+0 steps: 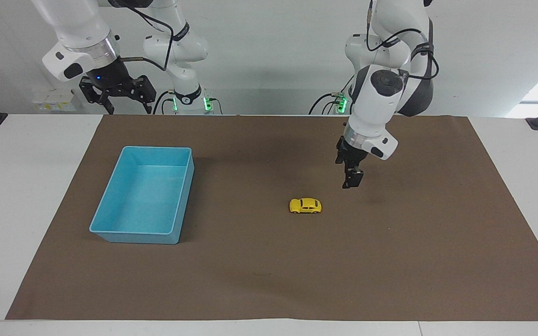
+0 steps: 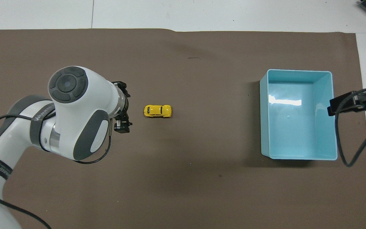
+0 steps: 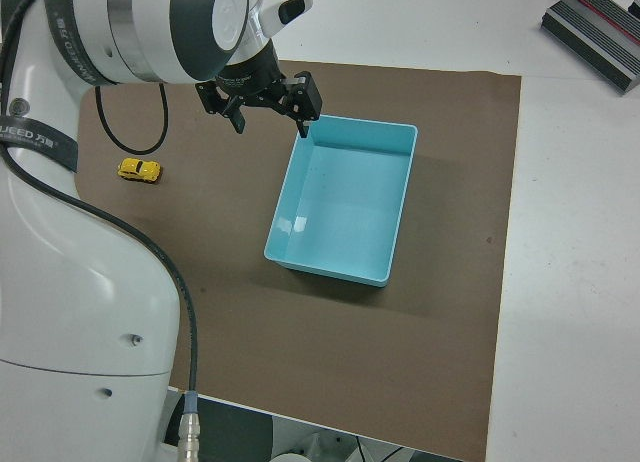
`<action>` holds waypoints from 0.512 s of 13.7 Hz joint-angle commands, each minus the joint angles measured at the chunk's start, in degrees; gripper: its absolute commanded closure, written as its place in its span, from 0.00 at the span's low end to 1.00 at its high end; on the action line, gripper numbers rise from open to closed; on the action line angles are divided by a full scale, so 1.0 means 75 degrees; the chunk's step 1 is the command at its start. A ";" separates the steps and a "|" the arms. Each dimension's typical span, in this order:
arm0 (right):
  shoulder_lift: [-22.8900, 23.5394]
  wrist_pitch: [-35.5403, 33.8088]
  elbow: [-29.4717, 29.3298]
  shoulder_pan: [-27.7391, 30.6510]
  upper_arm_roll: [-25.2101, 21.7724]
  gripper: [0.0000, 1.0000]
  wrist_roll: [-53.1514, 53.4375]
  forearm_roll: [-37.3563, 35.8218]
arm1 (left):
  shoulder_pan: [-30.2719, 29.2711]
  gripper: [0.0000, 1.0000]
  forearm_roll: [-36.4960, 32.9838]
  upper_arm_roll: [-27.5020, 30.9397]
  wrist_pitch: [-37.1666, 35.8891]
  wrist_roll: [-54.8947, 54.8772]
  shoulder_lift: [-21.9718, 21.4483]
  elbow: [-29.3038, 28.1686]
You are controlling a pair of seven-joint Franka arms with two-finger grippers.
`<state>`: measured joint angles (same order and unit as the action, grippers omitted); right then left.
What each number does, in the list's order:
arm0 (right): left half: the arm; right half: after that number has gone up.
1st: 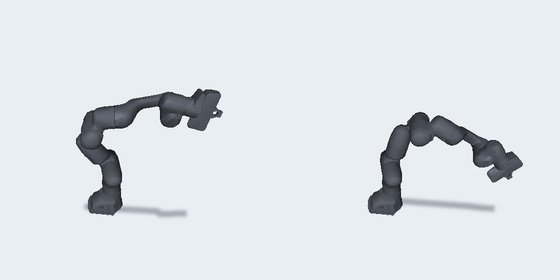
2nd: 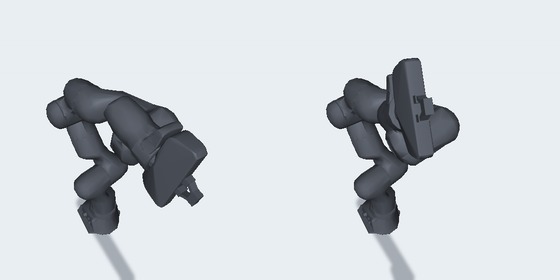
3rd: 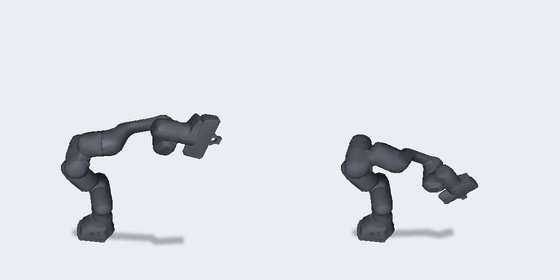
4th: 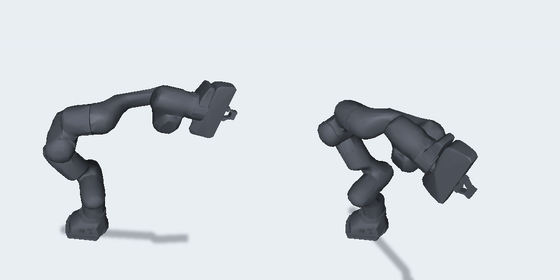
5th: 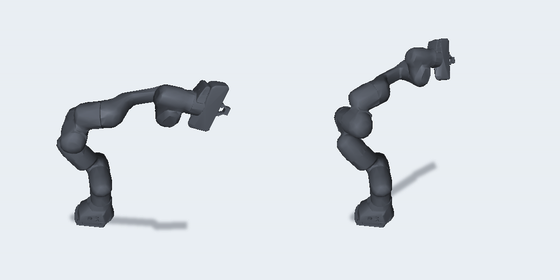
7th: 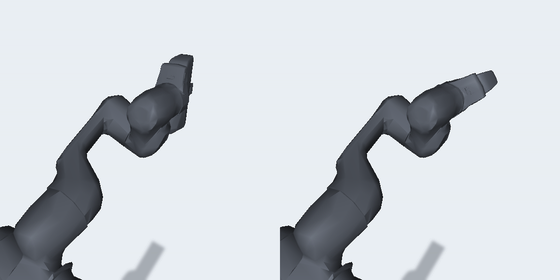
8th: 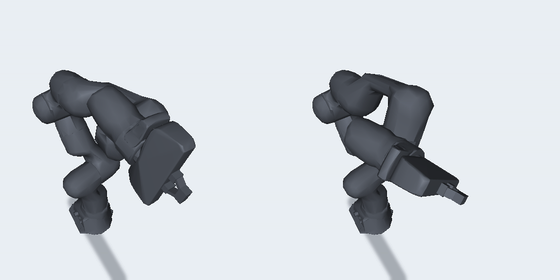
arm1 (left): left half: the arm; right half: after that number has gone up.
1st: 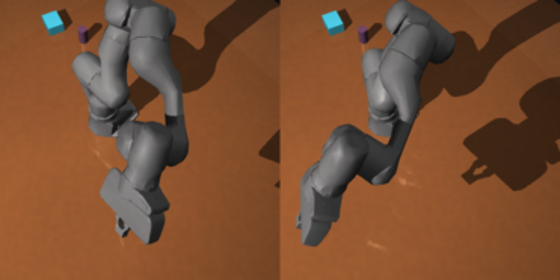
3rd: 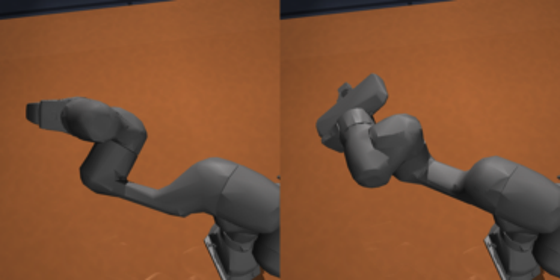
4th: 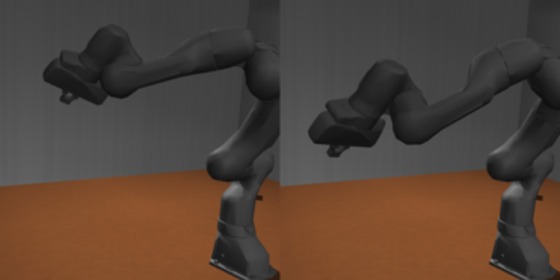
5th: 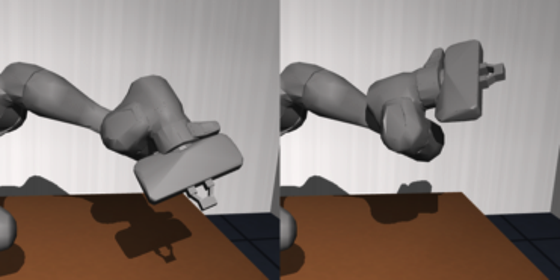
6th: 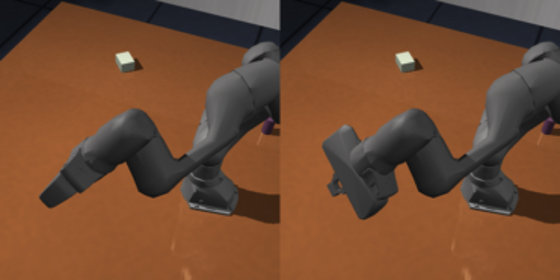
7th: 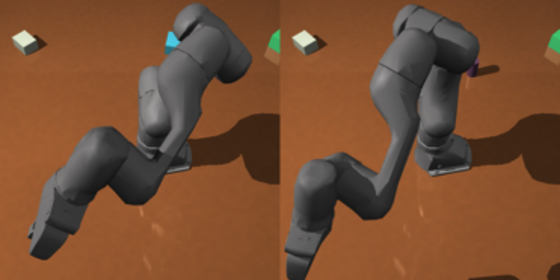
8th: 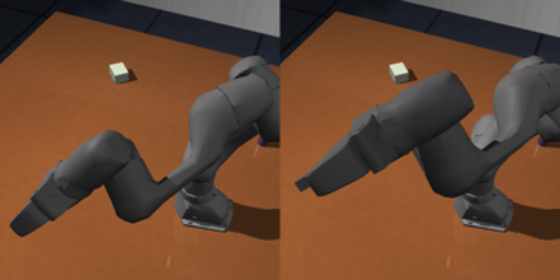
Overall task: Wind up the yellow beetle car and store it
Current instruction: 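Reach the left gripper over to the yellow beetle car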
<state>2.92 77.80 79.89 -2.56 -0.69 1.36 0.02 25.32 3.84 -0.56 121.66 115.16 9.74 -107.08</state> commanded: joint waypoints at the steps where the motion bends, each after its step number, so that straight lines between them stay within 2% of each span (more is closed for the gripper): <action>1: -0.0026 0.0045 0.0000 0.0084 -0.0014 0.00 -0.0216 0.0161 | 0.0455 0.00 0.0097 0.0133 0.0487 0.0267 0.0317 -0.0055; 3: -0.0026 0.0045 0.0001 0.0084 -0.0014 0.00 -0.0216 0.0161 | 0.0550 0.00 0.0097 0.0121 0.0874 0.0255 0.0576 -0.0055; 7: -0.0026 0.0057 0.0001 0.0084 -0.0014 0.00 -0.0216 0.0161 | 0.0644 0.00 0.0226 0.0121 0.1566 0.0313 0.0636 -0.0265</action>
<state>2.92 77.80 79.89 -2.56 -0.69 1.36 0.02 29.12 4.15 -0.59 130.57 116.86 15.13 -107.24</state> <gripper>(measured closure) 0.000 0.000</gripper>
